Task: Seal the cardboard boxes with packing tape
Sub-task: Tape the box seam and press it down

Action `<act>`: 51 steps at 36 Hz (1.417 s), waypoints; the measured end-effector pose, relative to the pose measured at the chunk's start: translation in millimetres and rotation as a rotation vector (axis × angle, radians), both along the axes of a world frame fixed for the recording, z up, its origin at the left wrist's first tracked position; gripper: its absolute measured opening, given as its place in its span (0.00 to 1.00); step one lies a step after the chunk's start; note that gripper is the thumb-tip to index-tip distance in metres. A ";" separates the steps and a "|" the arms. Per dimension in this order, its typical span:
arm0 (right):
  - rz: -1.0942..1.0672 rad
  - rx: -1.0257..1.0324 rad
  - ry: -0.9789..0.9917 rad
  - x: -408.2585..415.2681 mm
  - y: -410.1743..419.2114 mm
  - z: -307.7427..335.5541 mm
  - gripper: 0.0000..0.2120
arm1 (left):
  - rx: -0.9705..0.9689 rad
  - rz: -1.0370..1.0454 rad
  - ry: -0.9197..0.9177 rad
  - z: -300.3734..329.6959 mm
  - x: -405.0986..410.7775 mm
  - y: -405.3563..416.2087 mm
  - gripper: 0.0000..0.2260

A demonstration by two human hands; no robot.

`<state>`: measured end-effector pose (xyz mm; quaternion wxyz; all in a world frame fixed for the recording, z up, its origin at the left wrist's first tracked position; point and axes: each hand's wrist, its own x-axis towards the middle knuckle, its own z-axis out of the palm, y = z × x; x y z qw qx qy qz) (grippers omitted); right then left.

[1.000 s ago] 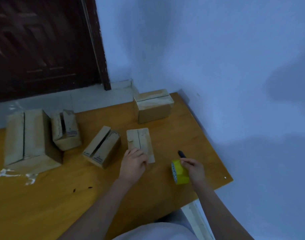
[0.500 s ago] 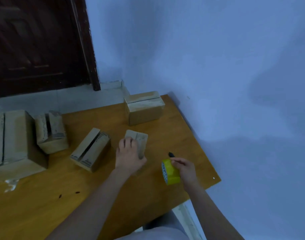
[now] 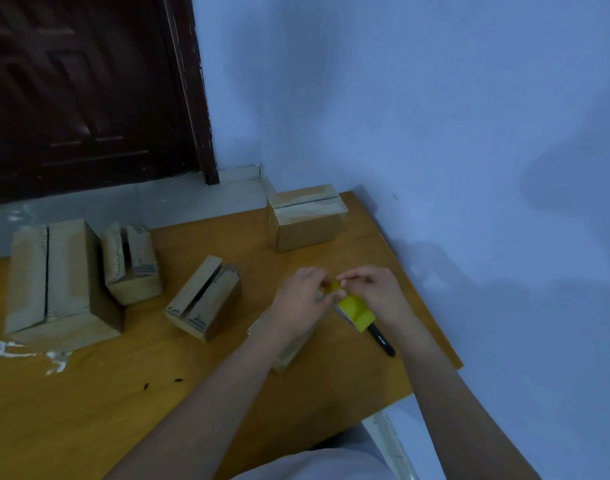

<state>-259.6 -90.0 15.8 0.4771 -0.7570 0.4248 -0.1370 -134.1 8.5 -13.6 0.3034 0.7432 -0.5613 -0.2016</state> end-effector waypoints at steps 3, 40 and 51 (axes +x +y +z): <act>0.016 -0.038 -0.008 10.8 -4.0 9.6 0.05 | -0.134 0.086 0.127 0.1 2.8 -4.1 0.10; 0.239 0.106 0.126 13.1 -27.1 16.2 0.18 | 0.040 0.500 0.541 -7.4 44.1 -23.2 0.13; 0.348 -0.085 0.276 -16.1 -29.9 -9.3 0.16 | 0.012 0.589 0.481 -26.5 44.0 -15.3 0.14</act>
